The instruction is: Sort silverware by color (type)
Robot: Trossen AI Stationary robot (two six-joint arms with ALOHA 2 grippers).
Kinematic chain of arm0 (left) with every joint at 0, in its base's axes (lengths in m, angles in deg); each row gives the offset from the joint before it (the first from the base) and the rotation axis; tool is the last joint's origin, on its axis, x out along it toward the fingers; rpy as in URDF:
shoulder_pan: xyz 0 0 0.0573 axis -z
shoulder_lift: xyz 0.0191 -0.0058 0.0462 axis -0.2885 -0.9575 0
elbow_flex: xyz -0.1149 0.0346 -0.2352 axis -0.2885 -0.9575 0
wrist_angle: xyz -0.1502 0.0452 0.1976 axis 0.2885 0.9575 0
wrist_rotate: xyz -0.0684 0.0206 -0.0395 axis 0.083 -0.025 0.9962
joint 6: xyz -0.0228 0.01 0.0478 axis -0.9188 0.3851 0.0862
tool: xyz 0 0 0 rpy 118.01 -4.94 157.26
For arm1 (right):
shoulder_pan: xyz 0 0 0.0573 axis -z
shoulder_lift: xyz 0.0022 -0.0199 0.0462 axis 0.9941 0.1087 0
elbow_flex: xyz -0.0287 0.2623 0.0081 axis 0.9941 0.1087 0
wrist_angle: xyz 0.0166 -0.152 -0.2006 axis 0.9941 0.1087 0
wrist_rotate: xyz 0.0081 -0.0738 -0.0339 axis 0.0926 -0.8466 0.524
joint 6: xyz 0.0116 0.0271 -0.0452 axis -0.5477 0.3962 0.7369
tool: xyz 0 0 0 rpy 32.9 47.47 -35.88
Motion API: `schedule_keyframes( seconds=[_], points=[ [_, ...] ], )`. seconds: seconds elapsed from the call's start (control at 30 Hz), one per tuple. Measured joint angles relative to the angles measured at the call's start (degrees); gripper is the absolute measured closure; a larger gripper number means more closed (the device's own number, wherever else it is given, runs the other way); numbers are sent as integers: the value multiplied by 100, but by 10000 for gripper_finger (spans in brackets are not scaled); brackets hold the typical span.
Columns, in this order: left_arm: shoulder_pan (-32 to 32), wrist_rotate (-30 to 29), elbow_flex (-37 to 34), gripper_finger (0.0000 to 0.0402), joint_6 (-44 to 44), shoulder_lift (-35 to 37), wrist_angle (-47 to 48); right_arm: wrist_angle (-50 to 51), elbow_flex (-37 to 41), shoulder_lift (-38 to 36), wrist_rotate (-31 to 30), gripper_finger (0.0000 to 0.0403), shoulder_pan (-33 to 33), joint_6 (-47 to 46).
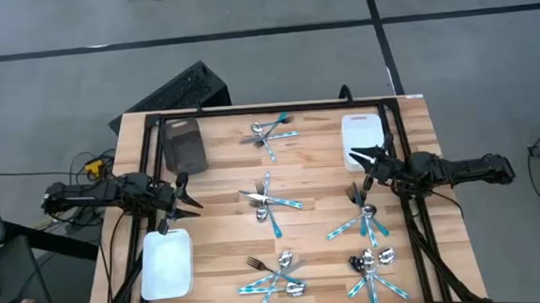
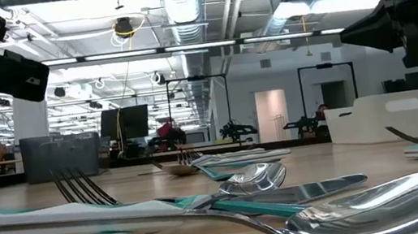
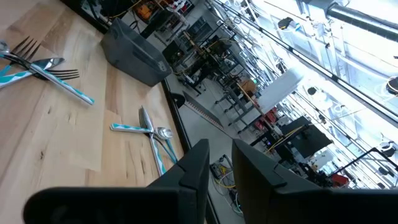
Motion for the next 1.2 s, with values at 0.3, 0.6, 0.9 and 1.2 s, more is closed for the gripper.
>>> schedule_keyframes(
  seconds=[0.3,0.6,0.9,1.2],
  points=[
    [3,-778,-4,306,-528,-2,-57,0,-1,-1,2,308,0,0],
    [-2,-2390,-4,306,-743,-2,-33,-1,0,1,0,308,0,-1],
    [-2,-2343,-2,306,-627,-2,-24,1,0,1,2,308,-1,-1],
    [-2,-2341,-2,306,-558,-2,-17,0,-1,1,0,308,0,-1]
  ],
)
